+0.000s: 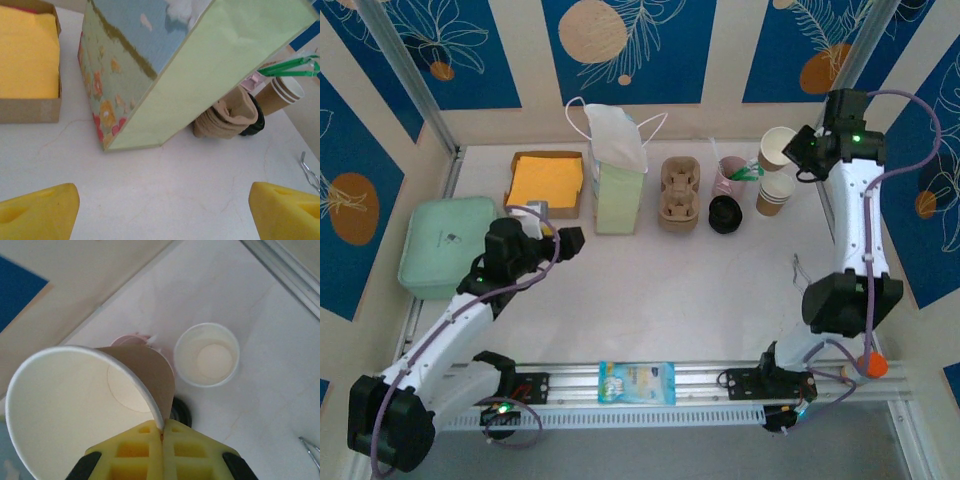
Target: Pack the takeout coffee
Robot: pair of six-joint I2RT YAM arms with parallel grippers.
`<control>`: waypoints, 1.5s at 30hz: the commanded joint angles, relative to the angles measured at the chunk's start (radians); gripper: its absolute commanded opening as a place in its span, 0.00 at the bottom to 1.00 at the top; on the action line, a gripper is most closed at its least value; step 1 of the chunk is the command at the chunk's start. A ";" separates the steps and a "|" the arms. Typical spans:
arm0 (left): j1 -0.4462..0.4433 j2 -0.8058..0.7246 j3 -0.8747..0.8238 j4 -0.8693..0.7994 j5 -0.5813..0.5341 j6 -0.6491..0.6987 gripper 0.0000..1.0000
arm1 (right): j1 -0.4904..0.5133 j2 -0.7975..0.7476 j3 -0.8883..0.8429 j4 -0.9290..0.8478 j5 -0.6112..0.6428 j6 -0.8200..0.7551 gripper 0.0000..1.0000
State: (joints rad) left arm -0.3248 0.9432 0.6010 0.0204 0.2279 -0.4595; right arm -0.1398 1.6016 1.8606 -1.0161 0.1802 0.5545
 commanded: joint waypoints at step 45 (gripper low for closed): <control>-0.017 0.002 -0.129 0.133 0.022 -0.099 0.85 | 0.813 0.003 -0.603 0.167 0.030 0.068 0.05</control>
State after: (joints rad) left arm -0.3325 0.9573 0.4774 0.1345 0.2398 -0.5526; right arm 0.6739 1.5948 1.2774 -0.8665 0.2028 0.5995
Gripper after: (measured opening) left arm 0.854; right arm 0.050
